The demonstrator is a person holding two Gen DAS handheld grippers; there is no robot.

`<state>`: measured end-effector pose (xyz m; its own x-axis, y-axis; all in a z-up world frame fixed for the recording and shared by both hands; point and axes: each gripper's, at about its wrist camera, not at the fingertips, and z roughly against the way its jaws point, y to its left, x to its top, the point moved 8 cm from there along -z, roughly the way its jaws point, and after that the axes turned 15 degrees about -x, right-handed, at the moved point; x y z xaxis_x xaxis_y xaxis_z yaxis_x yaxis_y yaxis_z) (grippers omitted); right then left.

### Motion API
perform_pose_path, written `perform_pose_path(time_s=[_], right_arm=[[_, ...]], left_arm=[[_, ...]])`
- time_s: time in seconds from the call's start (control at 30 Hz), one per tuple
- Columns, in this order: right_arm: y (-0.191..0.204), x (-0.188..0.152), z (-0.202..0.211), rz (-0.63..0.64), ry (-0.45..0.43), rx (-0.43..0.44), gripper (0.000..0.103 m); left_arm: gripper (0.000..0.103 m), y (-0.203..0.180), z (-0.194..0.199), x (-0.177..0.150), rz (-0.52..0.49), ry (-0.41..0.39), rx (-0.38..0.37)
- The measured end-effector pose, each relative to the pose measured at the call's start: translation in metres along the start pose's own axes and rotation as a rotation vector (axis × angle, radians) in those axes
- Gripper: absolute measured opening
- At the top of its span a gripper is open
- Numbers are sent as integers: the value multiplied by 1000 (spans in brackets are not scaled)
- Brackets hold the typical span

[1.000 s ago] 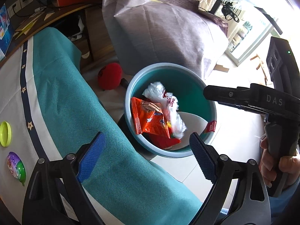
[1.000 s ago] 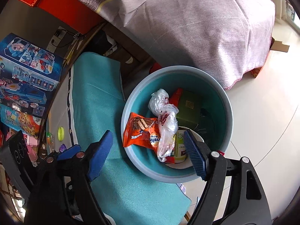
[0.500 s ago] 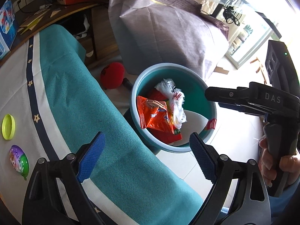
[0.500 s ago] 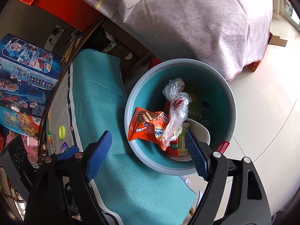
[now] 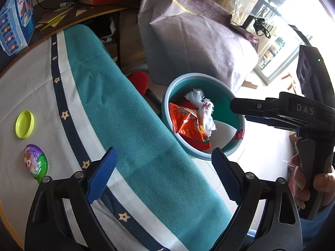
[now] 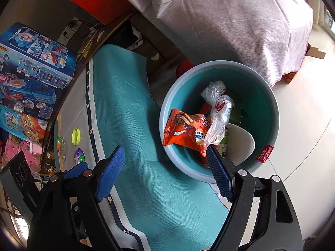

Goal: Collect trash
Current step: 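Grasp the clear plastic bowl with left tool while right tool grasps purple egg toy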

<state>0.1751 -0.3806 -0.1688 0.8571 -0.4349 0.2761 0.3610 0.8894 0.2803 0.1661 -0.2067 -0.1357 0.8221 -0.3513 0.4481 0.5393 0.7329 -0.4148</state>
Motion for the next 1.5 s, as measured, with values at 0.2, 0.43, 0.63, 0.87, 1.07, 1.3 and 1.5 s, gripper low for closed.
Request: perform_pose_path(time_s=[0.2,0.43,0.63,0.87,1.07,1.3,1.5], right_arm=[[36,-12,-1,57,7,2,76],[93,-30,-1,151,17,0,76],[147,-48,-6,236,28,-13,76],[210,-72,-28,334,73,-22,76],[257,-88,-54,412,109,-26,76],[288,-92,-91,470,119,-62,76],[309,-96,-106,569,64,-116,76]], left_arm=[[91,27,29,-14,50,-48,14],[91,72,70,-38,125,-106,31],[91,122,111,-64,204,-166,57],[95,188,153,-96,306,-235,84],[96,237,177,-120,361,-255,121],[97,280,185,-139,407,-254,135],[97,299,185,-145,428,-259,132]])
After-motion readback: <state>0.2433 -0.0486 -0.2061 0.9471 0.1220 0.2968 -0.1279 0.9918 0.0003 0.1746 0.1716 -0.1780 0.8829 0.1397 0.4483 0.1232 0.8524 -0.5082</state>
